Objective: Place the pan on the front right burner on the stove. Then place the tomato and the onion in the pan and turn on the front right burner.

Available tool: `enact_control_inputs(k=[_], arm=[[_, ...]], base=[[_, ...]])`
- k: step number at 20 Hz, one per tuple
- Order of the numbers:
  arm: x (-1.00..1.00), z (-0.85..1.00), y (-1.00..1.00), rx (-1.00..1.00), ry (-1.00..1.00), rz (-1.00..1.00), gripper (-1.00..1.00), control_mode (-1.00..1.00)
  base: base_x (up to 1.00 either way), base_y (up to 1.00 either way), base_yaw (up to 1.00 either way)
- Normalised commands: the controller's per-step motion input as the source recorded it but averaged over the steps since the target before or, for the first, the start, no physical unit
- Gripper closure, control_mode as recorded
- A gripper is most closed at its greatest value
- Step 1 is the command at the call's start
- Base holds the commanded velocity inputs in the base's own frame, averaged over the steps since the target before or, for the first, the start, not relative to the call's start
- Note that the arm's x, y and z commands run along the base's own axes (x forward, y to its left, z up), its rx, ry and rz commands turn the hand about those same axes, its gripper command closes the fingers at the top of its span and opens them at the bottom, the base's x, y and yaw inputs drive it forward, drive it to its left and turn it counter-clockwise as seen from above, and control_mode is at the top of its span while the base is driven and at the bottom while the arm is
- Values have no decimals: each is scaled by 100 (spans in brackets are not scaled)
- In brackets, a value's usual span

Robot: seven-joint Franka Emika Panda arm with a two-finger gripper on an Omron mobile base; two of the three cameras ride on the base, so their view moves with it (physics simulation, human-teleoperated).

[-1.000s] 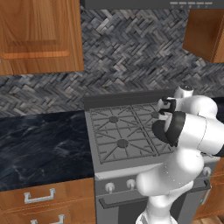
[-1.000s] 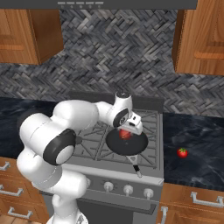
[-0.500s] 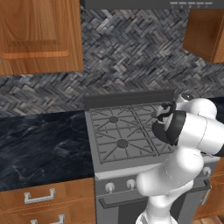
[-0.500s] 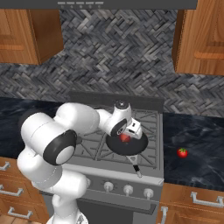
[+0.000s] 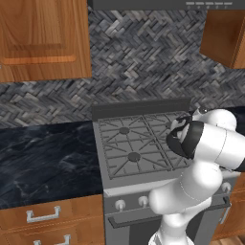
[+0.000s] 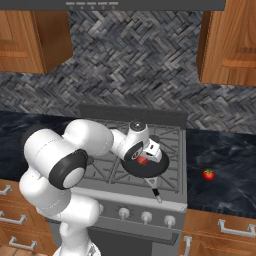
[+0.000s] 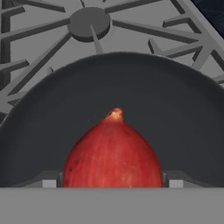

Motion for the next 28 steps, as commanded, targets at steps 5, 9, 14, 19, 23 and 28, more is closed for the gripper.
enact_control_inputs(k=[5, 9, 14, 19, 23, 28], arm=[[0, 0, 0, 0, 0, 0, -100, -100], [0, 0, 0, 0, 0, 0, -100, -100], [0, -3, 0, 0, -2, 0, -100, -100], [0, 0, 0, 0, -2, 0, -100, -100], [0, 11, 0, 0, 0, 0, -100, -100], [-11, 33, -2, 0, 0, 0, -100, -100]], base=[[0, 0, 0], [0, 0, 0], [0, 0, 0], [0, 0, 0], [0, 0, 0], [0, 0, 0]])
